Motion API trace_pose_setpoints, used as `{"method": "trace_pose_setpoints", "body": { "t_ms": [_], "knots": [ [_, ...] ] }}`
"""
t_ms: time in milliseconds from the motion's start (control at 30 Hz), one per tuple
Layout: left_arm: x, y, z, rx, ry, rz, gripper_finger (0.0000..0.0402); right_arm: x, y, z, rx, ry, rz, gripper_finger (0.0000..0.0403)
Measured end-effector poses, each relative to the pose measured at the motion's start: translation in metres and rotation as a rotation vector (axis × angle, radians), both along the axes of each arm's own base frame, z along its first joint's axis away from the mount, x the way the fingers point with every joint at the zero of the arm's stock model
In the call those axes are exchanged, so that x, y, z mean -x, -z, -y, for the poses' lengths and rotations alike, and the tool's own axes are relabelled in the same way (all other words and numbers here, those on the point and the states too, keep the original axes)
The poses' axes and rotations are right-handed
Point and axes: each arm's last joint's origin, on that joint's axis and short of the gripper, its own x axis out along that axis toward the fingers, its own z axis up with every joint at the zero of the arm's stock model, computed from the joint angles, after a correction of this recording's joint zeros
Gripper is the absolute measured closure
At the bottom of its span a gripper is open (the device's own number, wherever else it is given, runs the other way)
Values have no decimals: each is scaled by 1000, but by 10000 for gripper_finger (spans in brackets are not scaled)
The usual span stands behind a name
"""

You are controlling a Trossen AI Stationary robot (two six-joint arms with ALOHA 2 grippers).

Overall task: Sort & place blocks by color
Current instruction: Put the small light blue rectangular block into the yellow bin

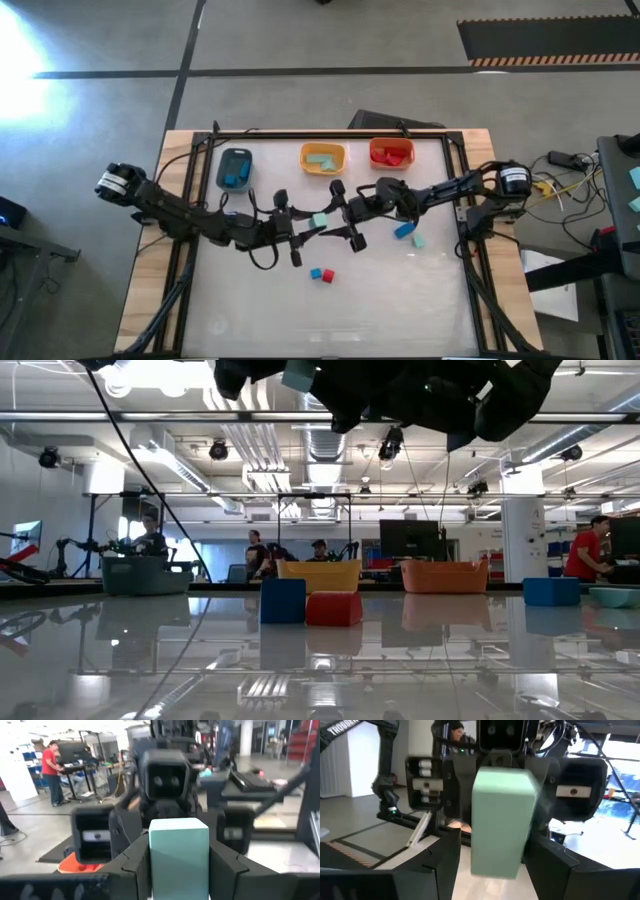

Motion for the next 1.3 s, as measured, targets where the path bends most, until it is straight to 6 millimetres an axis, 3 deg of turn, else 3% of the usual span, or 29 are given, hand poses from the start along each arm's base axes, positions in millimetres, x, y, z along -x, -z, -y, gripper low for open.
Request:
{"method": "trace_pose_setpoints", "body": {
  "t_ms": [267,400,533,667,833,967,1133,1300],
  "knots": [
    [-2,-2,-9,5,-23,16,274,-6,-3,1,58,33,28,226],
    [-2,-2,-10,3,-24,13,211,-6,-3,5,55,35,23,283],
    [3,-6,-12,-28,-36,-20,157,-5,-1,11,55,43,-21,283],
    [17,-12,-15,-57,-32,-104,139,-10,4,26,38,83,-163,283],
    [41,-14,-20,-22,-24,-178,136,-22,-1,63,142,440,-520,283],
    [59,-5,-26,43,-56,-186,135,-29,-5,109,303,780,-773,283],
    [79,6,-33,122,-87,-160,135,-41,14,176,182,742,-875,283],
    [93,9,-37,150,-91,-135,135,-59,39,212,52,728,-905,283]
  ]
}}
